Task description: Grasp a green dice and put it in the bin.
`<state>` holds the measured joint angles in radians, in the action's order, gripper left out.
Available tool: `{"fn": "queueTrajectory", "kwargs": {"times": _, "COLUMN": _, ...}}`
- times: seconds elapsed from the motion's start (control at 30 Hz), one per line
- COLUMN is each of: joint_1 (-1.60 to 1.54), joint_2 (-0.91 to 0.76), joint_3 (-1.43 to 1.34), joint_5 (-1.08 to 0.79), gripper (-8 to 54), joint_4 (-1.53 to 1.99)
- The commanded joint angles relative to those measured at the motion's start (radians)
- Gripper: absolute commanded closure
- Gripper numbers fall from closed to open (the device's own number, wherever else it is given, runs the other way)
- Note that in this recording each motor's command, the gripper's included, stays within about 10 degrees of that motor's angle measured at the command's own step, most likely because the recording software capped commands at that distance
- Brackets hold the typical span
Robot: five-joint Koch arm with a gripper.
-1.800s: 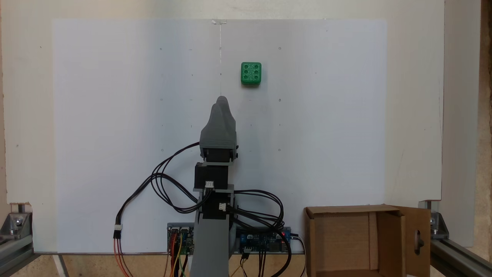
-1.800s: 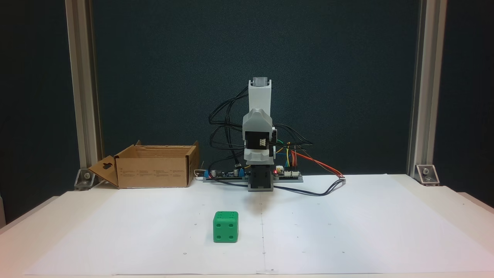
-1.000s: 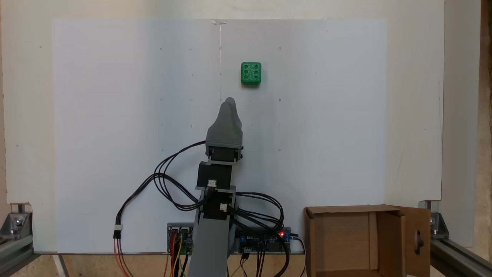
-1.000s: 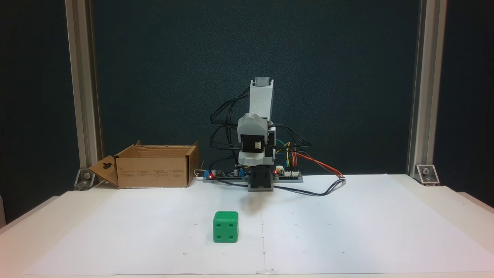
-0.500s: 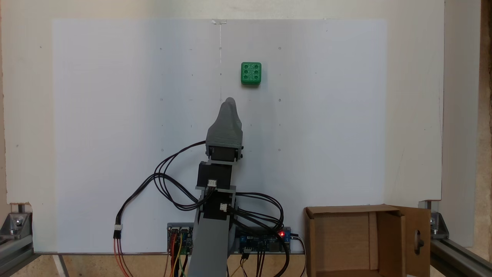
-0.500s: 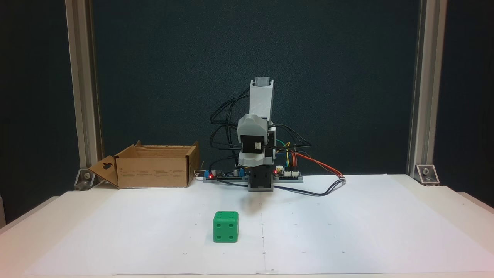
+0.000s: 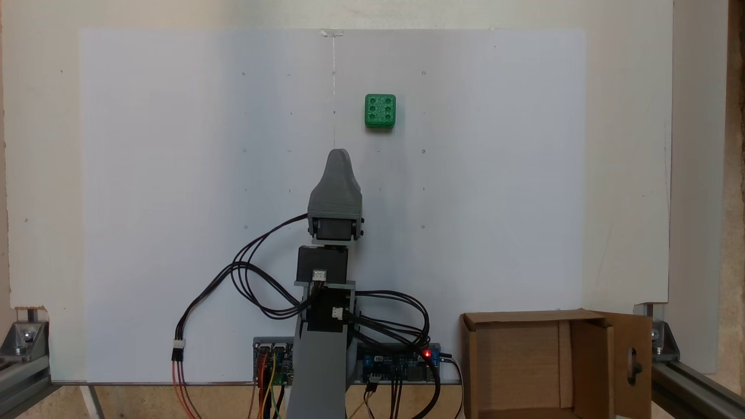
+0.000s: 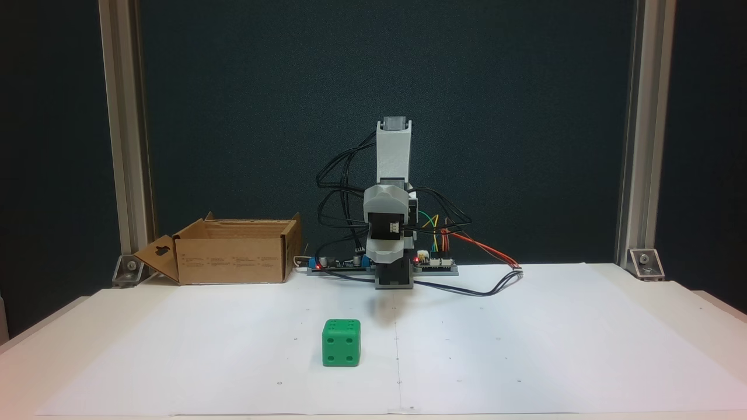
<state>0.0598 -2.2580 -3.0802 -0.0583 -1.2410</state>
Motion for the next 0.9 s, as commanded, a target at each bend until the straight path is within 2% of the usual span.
{"fn": "queueTrajectory", "kwargs": {"times": 0.0, "joint_1": -0.012, "joint_2": -0.107, "joint_3": -0.041, "joint_5": 0.037, "gripper": 2.5, "joint_4": -0.009}}
{"fn": "queueTrajectory", "kwargs": {"times": 0.1, "joint_1": -0.018, "joint_2": -0.107, "joint_3": 0.029, "joint_5": 0.029, "gripper": 3.3, "joint_4": 0.031}}
{"fn": "queueTrajectory", "kwargs": {"times": 0.33, "joint_1": 0.029, "joint_2": -0.106, "joint_3": 0.308, "joint_5": 0.029, "gripper": 3.3, "joint_4": 0.486}}
{"fn": "queueTrajectory", "kwargs": {"times": 0.87, "joint_1": 0.101, "joint_2": -0.104, "joint_3": 0.735, "joint_5": 0.038, "gripper": 1.6, "joint_4": 1.475}}
